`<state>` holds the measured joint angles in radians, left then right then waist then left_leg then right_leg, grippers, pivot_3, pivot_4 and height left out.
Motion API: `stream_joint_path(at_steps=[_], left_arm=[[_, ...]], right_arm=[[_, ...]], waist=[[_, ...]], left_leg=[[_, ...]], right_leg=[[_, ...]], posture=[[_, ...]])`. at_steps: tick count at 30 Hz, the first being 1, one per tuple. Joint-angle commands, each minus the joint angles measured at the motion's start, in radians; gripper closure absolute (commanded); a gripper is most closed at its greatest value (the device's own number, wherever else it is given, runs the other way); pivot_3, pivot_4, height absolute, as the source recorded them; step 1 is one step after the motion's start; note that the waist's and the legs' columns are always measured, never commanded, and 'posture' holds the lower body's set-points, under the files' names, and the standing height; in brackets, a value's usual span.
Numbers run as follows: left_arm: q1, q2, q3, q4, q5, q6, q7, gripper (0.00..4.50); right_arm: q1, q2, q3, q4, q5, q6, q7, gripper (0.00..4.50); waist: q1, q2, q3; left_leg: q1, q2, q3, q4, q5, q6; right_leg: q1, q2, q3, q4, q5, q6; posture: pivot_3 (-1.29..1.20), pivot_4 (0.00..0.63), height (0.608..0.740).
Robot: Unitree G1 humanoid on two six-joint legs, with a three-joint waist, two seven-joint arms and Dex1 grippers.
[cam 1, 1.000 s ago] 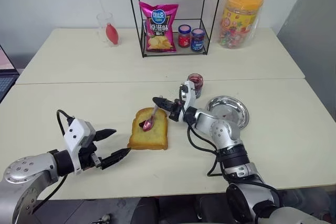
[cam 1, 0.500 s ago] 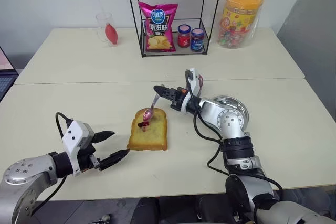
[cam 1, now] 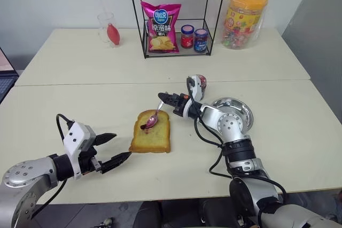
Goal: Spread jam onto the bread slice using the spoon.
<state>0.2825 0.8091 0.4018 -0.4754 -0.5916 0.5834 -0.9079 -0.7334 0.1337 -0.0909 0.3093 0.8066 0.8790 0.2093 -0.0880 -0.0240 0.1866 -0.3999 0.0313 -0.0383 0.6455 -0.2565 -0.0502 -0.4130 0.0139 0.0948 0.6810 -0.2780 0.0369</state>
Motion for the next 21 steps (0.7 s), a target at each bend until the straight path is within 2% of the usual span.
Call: stream_joint_path(at_steps=[1, 21], left_arm=[[0.004, 0.013, 0.027, -0.014, -0.007, -0.012, -0.01, 0.0], [-0.002, 0.011, 0.007, 0.001, 0.01, -0.027, -0.023, 0.0]], right_arm=[[-0.066, 0.149, 0.003, -0.059, 0.055, -0.011, -0.009, 4.47], [-0.099, 0.162, 0.101, 0.023, 0.048, -0.084, 0.011, 4.47]], waist=[[0.0, 0.0, 0.0], [0.0, 0.0, 0.0]], left_leg=[[0.0, 0.0, 0.0, 0.0, 0.0, 0.0], [0.0, 0.0, 0.0, 0.0, 0.0, 0.0]], right_leg=[[0.0, 0.0, 0.0, 0.0, 0.0, 0.0], [0.0, 0.0, 0.0, 0.0, 0.0, 0.0]], posture=[[0.0, 0.15, 0.74], [0.0, 0.15, 0.74]])
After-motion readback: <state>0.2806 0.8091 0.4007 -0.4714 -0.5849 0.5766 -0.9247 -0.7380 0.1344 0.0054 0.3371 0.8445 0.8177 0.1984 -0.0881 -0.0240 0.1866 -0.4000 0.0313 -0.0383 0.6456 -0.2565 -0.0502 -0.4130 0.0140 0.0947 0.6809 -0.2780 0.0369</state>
